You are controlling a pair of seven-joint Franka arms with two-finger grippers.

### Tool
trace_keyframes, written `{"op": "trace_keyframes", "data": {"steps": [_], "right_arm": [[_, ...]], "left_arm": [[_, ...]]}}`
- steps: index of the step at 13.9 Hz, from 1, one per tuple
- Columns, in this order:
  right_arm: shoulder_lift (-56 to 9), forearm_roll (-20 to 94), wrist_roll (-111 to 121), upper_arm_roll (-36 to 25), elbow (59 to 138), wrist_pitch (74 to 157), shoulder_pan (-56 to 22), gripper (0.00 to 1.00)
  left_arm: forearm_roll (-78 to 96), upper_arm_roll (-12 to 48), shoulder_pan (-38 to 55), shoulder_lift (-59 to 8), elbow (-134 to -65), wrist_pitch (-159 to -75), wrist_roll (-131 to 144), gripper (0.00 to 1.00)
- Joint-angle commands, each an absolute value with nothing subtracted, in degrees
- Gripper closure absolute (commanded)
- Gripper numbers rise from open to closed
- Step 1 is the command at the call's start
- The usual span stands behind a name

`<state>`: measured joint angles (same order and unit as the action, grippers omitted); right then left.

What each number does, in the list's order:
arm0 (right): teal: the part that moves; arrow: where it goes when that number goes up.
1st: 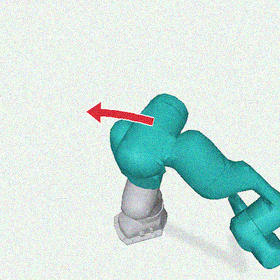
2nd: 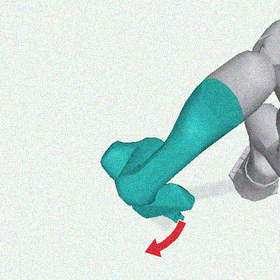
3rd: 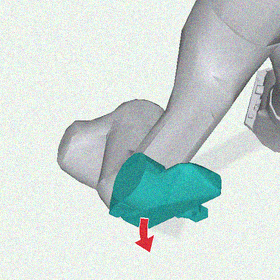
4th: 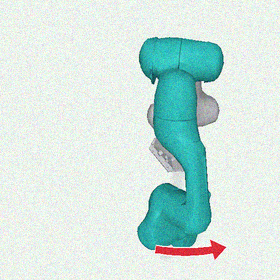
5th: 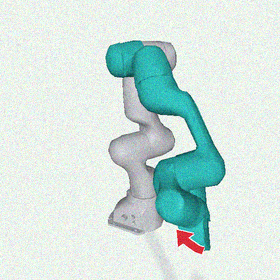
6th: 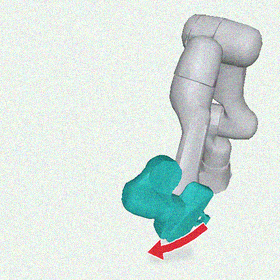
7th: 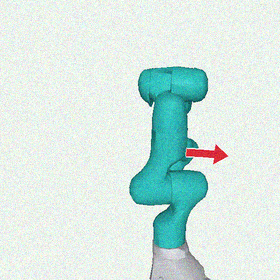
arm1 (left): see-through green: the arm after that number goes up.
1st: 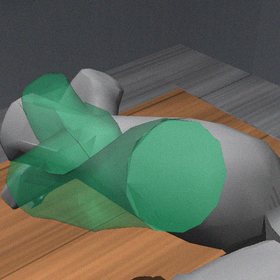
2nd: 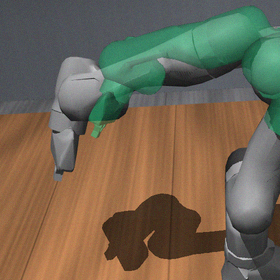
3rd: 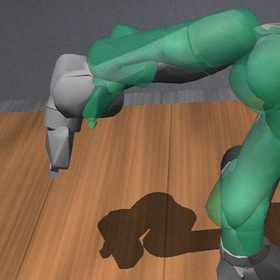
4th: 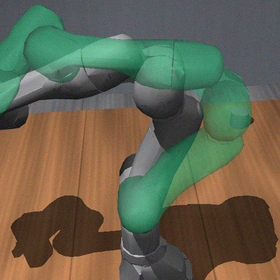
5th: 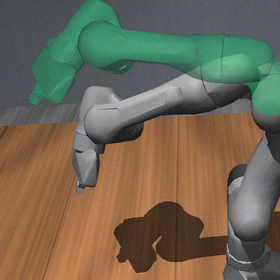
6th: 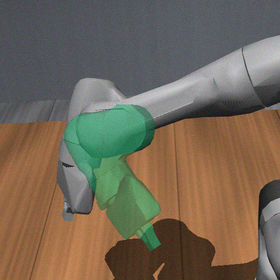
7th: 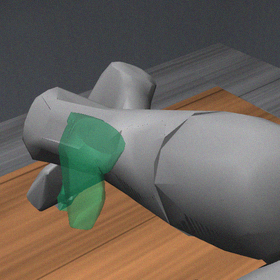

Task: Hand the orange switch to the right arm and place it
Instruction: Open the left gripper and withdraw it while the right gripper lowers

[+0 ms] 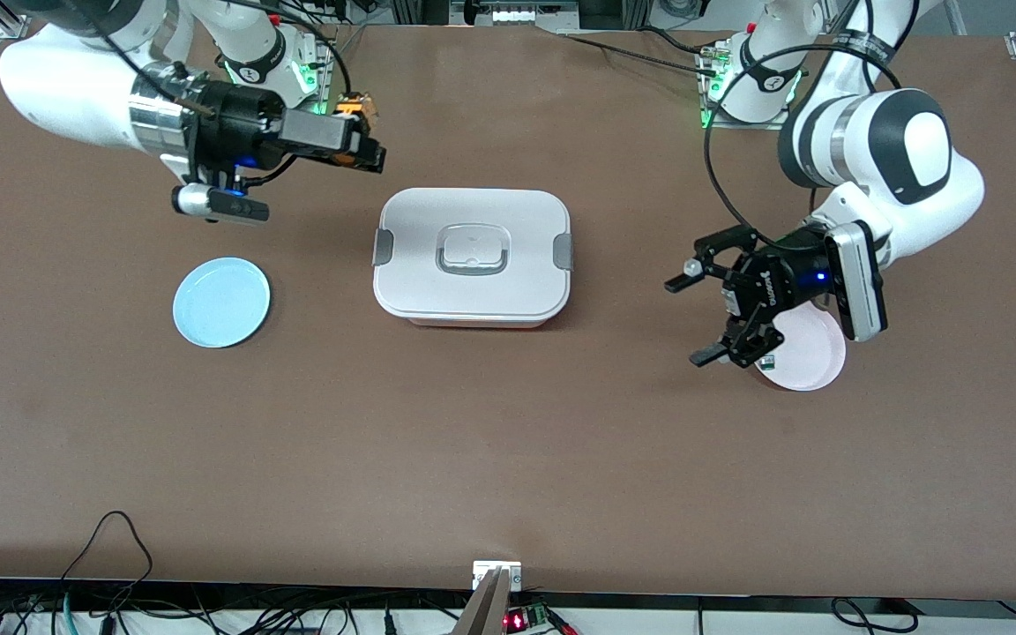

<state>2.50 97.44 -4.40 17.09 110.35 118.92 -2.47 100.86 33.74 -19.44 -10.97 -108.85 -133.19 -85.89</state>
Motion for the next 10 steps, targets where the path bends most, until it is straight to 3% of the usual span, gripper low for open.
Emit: {"op": "trace_keyframes", "data": {"steps": [1, 4, 10], "right_arm": [[1.94, 97.82, -2.9, 13.46, 110.83, 114.54, -2.37, 1.0], [0.88, 96.07, 0.08, 9.94, 111.88, 110.23, -2.29, 1.0], [-3.07, 88.87, 4.74, 1.77, 113.38, 102.06, -2.29, 1.0]], "left_arm": [[86.65, 29.81, -20.3, -7.13, -110.66, -135.78, -80.1, 0.0], [61.59, 26.29, -20.22, -4.93, -108.64, -135.53, -62.55, 0.0], [39.14, 18.56, -20.21, -3.35, -108.63, -130.0, -56.27, 0.0]]}}
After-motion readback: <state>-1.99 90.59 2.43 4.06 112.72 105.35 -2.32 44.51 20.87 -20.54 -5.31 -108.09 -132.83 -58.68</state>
